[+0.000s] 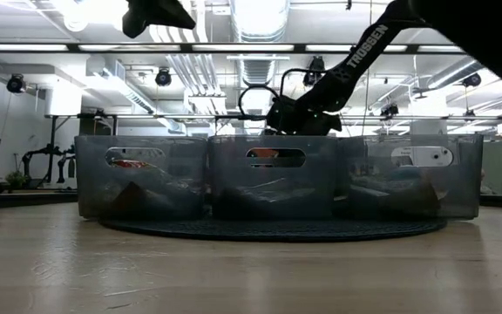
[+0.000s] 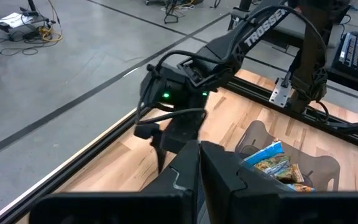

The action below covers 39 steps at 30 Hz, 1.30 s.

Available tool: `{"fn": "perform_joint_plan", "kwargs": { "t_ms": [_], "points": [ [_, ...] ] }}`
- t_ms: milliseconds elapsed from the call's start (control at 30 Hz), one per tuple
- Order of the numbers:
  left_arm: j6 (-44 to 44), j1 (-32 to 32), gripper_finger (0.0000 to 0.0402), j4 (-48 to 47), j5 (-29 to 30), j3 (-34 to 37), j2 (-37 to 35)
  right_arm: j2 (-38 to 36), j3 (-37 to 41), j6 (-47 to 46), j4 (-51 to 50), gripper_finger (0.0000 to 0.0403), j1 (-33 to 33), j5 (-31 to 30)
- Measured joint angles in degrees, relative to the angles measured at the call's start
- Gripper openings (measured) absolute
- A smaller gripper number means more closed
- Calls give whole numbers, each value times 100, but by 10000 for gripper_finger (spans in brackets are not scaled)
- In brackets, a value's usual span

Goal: Pick and place Granola Bars by type
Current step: Put the yellow granola bar into the right black bin

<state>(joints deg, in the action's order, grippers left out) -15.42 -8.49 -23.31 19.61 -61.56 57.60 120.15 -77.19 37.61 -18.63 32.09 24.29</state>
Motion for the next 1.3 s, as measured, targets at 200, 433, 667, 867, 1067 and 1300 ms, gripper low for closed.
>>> {"fn": "perform_joint_plan", "kwargs": {
  "t_ms": [200,433,667,867,1067,1300],
  "points": [
    [0,-2,0,-42,0,0,0,80,-179,55,-228,188,25,-66],
    [0,-4,0,-70,0,0,0,84,-175,82,-246,151,19,-52],
    [0,-4,0,-74,-1,0,0,84,-177,93,-308,84,16,-48],
    [0,-4,0,-76,-1,0,0,81,-213,104,-370,48,18,-48],
    [0,-4,0,-76,0,0,0,75,-572,154,-752,52,77,-52],
    [15,-4,0,-76,-1,0,0,66,-1435,459,-2243,45,220,-46]
  ]
}}
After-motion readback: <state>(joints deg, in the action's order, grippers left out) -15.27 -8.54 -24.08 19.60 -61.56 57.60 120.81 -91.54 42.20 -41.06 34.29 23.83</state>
